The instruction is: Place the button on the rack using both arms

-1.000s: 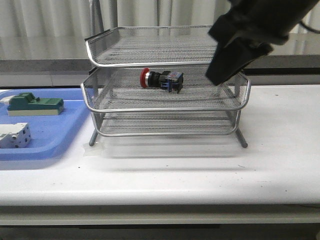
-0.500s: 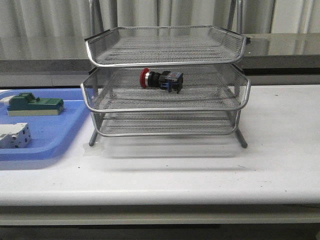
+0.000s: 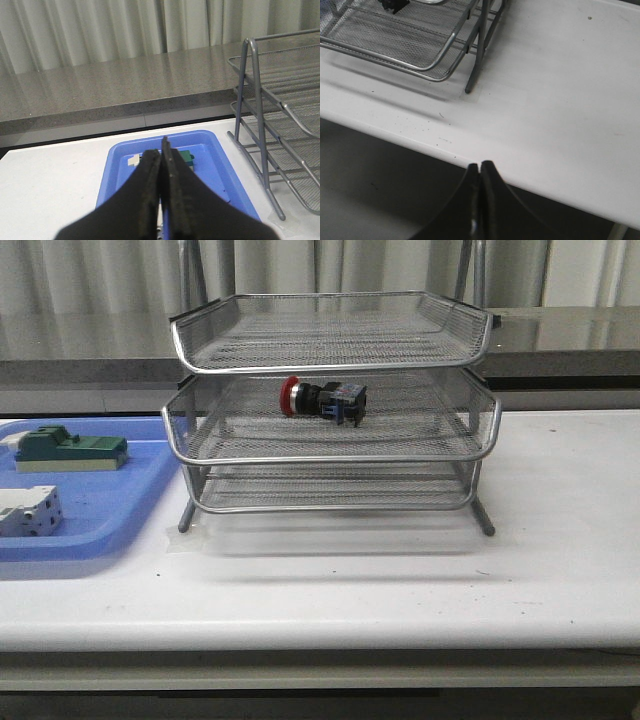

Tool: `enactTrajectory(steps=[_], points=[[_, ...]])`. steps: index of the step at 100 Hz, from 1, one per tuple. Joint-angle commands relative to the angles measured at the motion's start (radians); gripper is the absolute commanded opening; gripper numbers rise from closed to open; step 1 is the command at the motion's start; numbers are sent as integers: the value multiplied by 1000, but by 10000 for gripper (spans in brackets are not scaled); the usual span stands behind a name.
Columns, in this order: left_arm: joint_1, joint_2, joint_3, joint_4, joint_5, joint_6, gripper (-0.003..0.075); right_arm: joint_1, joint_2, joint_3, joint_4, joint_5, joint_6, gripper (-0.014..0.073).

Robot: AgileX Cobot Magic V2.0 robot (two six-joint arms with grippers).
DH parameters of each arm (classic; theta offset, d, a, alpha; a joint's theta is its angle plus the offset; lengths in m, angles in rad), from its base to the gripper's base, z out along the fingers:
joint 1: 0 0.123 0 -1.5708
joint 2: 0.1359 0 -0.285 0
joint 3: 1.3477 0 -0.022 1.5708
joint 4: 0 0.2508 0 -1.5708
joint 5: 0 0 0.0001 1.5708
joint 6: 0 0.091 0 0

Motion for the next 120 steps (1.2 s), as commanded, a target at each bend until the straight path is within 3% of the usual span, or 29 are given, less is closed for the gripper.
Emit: enactTrajectory(steps=[1,57,101,120], points=[[2,6,-29,-10,-79,-9,-20,-4,0,-23,11,-50,-1,-60],[2,6,-29,-10,-79,-9,-20,-4,0,-23,15,-74,-1,-60],[2,6,-29,-10,-79,-9,-20,51,-91,142,36,-399,30,-60],[2,6,-29,-10,-79,-9,-20,53,-237,287,-38,-495,173,-60]])
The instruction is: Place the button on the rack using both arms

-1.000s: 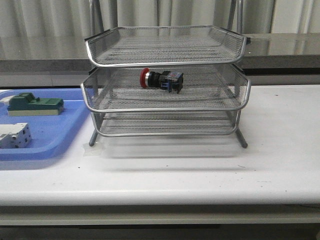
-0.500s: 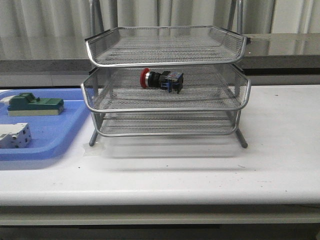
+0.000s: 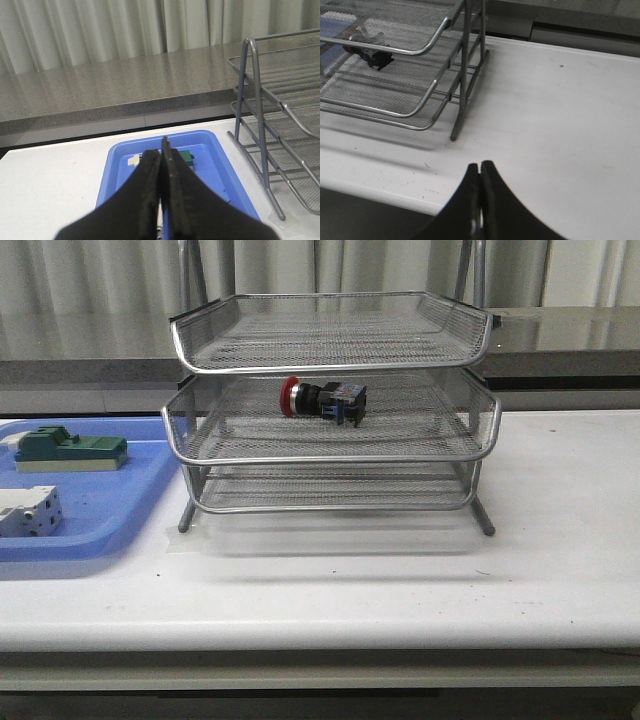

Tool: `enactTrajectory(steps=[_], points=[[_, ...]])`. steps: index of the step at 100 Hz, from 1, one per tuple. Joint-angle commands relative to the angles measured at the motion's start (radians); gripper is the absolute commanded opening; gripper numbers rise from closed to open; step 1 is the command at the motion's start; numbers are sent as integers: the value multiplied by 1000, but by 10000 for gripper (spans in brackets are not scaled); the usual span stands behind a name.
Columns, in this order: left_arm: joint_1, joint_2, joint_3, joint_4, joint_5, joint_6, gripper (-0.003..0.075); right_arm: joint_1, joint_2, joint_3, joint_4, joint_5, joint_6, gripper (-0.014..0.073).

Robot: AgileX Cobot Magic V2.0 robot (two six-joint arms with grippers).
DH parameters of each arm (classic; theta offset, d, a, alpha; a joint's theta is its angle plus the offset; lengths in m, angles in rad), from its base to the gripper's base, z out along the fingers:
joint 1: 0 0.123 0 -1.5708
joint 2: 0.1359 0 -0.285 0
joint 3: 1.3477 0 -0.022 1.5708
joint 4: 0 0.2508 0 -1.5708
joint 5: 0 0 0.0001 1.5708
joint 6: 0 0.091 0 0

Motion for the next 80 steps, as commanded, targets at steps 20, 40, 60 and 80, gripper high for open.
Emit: enactTrajectory(steps=[20,40,60,80], points=[[2,6,-29,-10,-79,-9,-20,0,-225,167,-201,-160,314,-60],[2,6,-29,-10,-79,-9,-20,0,-361,277,-241,-237,380,-60],[2,6,-29,-10,-79,-9,-20,0,-444,340,-242,-256,388,-60],[2,6,-29,-10,-79,-9,-20,0,-443,340,-247,-256,392,-60]])
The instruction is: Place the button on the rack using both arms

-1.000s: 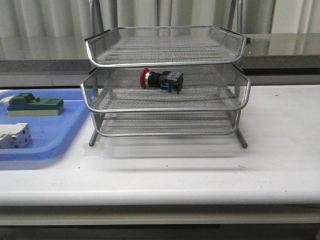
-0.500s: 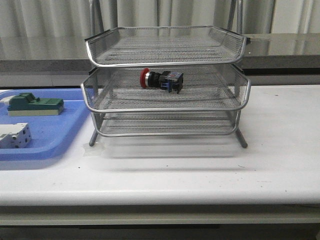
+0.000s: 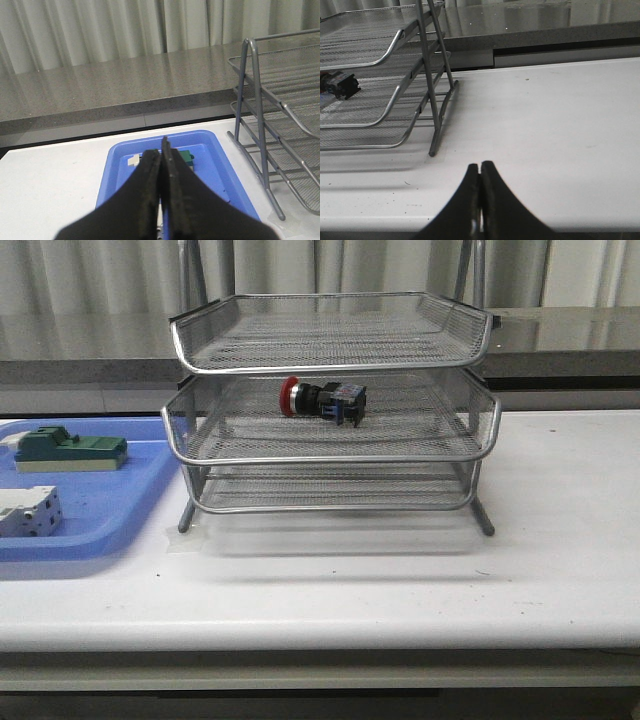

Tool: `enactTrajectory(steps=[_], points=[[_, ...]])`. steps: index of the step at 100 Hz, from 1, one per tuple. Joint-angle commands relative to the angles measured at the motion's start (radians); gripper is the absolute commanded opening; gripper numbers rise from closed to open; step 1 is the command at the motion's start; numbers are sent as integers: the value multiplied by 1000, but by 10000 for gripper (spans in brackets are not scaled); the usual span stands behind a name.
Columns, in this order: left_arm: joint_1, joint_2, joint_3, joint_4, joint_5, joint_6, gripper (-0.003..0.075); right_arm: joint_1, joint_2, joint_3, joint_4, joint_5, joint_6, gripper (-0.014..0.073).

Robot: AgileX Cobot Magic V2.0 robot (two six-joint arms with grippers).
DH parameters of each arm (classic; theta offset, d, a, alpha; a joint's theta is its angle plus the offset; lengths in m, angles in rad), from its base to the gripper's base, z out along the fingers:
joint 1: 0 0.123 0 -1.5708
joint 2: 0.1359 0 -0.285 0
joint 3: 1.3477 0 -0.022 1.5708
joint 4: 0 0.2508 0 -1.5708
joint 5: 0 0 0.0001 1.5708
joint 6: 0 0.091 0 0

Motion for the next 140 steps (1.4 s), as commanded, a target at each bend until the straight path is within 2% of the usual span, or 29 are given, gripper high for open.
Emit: enactTrajectory(steps=[1,140], points=[[2,6,-29,-10,-79,-9,-20,0,-20,-18,-12,-85,3,-60],[2,6,-17,20,-79,-9,-20,0,-20,-18,-10,-85,3,-60]])
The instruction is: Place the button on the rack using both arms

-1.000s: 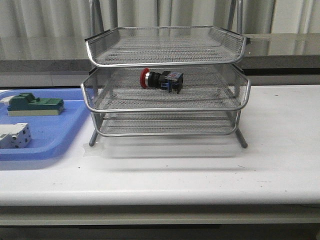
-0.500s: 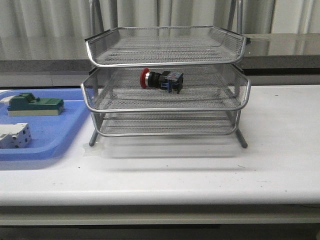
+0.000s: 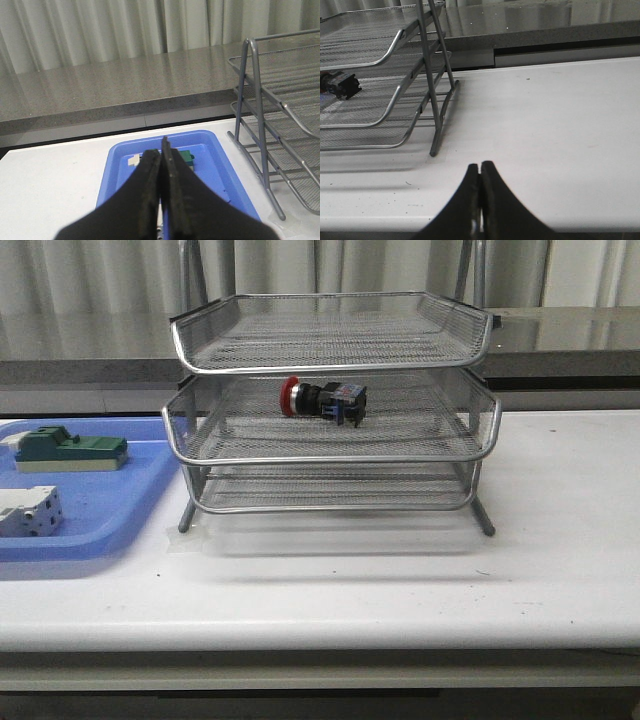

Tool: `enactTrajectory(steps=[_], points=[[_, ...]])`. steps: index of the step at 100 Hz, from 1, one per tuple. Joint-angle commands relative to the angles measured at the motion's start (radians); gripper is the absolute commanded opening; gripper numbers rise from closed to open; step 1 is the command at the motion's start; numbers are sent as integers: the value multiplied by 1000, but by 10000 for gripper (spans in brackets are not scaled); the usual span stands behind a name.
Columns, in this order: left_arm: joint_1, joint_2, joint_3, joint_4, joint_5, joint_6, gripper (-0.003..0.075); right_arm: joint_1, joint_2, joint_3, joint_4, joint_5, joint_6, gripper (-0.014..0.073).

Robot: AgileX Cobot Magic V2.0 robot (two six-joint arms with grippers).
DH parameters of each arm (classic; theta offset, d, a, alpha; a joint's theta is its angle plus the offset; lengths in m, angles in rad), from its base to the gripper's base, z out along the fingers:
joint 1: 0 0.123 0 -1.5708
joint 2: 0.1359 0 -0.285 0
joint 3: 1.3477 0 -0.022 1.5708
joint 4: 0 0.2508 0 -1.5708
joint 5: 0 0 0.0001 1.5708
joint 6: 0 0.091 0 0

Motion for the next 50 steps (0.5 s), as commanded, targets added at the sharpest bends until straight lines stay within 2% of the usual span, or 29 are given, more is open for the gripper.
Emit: enactTrajectory(steps=[1,11,33,50], points=[[2,6,-19,24,-79,-9,-20,-1,-20,-18,-8,-85,-3,-60],[2,6,-12,76,-84,-59,-20,-1,-20,-18,-8,-85,-3,-60],[0,-69,65,386,-112,-457,-20,-1,-20,-18,-8,-85,-3,-60],[0,-196,162,419,-159,-507,-20,-1,-20,-18,-8,-85,-3,-60]])
